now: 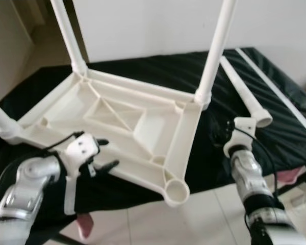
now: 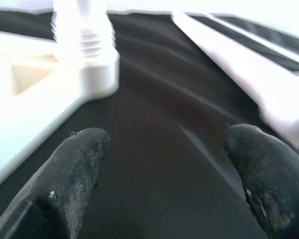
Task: Building children table
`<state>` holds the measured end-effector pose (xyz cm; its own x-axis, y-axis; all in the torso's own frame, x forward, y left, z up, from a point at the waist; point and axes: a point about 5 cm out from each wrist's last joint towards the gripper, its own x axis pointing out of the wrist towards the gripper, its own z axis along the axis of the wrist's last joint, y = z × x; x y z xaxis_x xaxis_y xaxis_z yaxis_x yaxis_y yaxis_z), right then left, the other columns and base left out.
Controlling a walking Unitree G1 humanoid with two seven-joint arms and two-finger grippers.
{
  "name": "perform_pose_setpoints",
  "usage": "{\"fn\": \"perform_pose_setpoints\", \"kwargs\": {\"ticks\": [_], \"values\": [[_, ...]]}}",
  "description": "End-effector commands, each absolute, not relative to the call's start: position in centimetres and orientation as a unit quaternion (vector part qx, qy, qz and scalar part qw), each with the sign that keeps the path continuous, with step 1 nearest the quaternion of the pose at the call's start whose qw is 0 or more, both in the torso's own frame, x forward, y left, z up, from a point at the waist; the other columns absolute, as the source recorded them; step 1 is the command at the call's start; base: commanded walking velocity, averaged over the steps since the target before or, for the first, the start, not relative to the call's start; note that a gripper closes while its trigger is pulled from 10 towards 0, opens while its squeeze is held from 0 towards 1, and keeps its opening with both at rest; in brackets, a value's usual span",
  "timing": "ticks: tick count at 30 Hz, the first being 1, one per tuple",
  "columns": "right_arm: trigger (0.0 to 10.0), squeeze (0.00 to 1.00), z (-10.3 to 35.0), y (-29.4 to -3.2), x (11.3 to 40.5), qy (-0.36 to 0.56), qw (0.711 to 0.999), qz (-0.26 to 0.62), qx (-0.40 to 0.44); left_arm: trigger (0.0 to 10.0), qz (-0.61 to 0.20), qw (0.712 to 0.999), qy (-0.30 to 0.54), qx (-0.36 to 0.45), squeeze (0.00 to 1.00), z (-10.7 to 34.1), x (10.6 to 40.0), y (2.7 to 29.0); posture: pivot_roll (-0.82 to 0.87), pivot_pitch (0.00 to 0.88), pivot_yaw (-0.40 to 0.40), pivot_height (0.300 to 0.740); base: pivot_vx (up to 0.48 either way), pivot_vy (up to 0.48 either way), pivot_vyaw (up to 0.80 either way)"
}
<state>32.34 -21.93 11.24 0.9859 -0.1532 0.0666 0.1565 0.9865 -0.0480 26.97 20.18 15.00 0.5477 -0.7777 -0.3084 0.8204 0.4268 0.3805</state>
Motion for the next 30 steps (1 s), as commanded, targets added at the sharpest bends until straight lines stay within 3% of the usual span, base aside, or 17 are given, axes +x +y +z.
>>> {"fn": "perform_pose_setpoints", "kwargs": {"ticks": [1, 6, 13, 23, 30], "values": [[10.0, 0.00, 11.2, -22.0, 31.8, -0.029, 0.996, -0.077, -0.029, 10.0, -0.509, 0.828, 0.049, 0.229, 0.00, 14.8, 26.3, 19.6, 0.06, 0.109, -0.025, 0.740, 0.000, 0.000, 0.00], [10.0, 0.00, 11.1, -22.9, 30.5, -0.028, 0.995, -0.088, -0.037, 10.0, -0.523, 0.840, 0.012, 0.143, 0.00, 16.2, 26.2, 18.9, 0.04, 0.113, -0.021, 0.740, 0.000, 0.000, 0.00], [10.0, 0.00, 11.9, -23.6, 30.2, -0.028, 0.994, -0.095, -0.052, 10.0, -0.598, 0.796, 0.016, 0.086, 0.00, 16.2, 23.8, 17.6, 0.04, 0.105, -0.022, 0.740, 0.000, 0.000, 0.00], [10.0, 0.00, 12.8, -23.5, 30.3, -0.027, 0.994, -0.089, -0.058, 10.0, -0.591, 0.779, 0.080, 0.192, 0.00, 12.9, 23.4, 17.1, 0.04, 0.098, -0.030, 0.740, 0.000, 0.000, 0.00], [10.0, 0.00, 12.8, -23.6, 30.3, -0.020, 0.993, -0.096, -0.061, 10.0, -0.551, 0.797, 0.081, 0.233, 0.00, 12.0, 24.5, 16.1, 0.04, 0.094, -0.034, 0.740, 0.000, 0.000, 0.00]]}}
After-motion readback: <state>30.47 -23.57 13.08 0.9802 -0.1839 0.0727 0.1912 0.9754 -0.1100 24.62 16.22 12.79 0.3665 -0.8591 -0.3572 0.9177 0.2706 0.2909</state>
